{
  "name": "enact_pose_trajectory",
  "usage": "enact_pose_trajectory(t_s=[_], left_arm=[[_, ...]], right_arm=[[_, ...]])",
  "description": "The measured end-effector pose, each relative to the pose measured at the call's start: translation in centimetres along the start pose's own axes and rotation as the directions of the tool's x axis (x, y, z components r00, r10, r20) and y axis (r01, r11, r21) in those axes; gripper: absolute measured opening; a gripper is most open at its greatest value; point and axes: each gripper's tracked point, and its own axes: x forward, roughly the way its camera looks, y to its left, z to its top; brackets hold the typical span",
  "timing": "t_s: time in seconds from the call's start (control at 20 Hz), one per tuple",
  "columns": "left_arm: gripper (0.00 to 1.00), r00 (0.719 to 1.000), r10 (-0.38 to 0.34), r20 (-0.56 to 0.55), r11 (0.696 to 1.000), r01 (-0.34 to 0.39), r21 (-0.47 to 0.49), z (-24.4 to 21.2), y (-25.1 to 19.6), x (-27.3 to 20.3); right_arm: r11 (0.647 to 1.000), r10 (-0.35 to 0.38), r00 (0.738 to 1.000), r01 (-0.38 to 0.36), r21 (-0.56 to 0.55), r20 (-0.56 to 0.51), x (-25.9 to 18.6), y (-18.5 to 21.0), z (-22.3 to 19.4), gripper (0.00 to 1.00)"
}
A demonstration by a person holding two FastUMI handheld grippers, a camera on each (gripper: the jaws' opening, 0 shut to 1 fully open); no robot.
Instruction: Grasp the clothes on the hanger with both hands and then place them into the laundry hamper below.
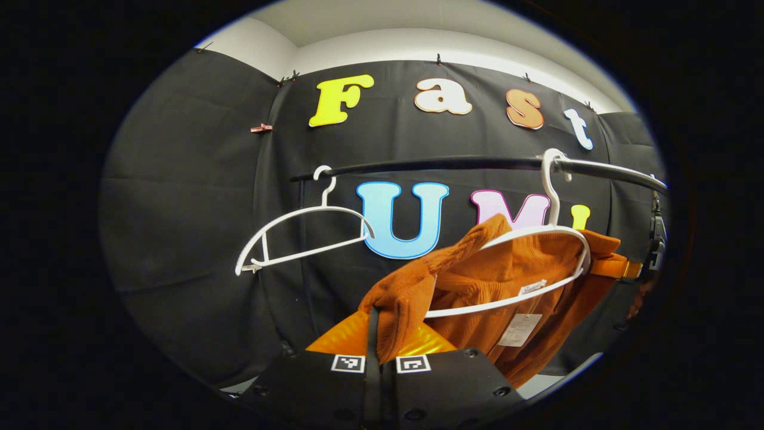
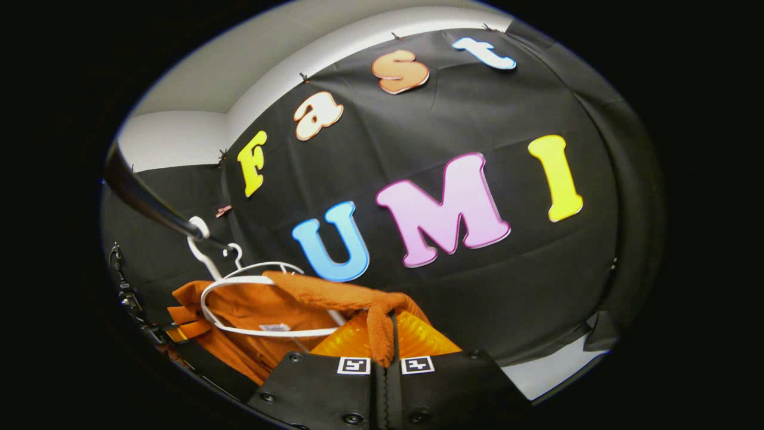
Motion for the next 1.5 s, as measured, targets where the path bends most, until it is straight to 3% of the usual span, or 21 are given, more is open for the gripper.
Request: enact_pose_trajectory(t_s=[0.25, 0.4, 0.55, 0.85, 1.0, 1.25, 1.5], left_arm=[[0.05, 1.0, -0.013, 0.001, 1.0, 0.013, -0.015, 1.1, 1.1, 0.7], [0.05, 0.999, 0.002, -0.038, 1.0, -0.002, 0.014, -0.6, 1.9, 1.4], [0.05, 0.996, 0.013, -0.086, 0.999, -0.015, -0.03, -2.8, 2.5, 1.3], [0.05, 0.987, 0.054, -0.15, 0.996, -0.063, -0.057, -7.1, 4.3, 0.2], [0.05, 0.982, 0.04, -0.183, 0.997, -0.052, -0.061, -9.1, 4.1, -0.4], [0.05, 0.974, -0.057, -0.219, 0.995, 0.038, -0.092, -11.3, -0.5, -1.8], [0.05, 0.959, -0.206, -0.195, 0.973, 0.181, -0.141, -10.2, -6.5, -2.8]], right_arm=[[0.997, -0.062, 0.998, 0.062, -0.039, 0.01, 1.5, -2.2, 0.4, 0.04], [0.995, -0.096, 0.995, 0.095, -0.033, -0.028, 2.4, -4.1, -1.5, 0.04], [0.996, -0.087, 0.993, 0.086, -0.012, -0.081, 2.1, -4.4, -4.4, 0.04], [0.998, 0.016, 0.99, -0.007, 0.066, -0.139, 0.1, -1.1, -9.9, 0.04], [0.995, 0.06, 0.98, -0.043, 0.093, -0.188, -1.1, 0.8, -12.5, 0.05], [0.98, 0.176, 0.954, -0.147, 0.133, -0.244, -3.8, 6.3, -15.8, 0.04], [0.951, 0.294, 0.926, -0.259, 0.166, -0.237, -5.8, 11.8, -14.8, 0.04]])
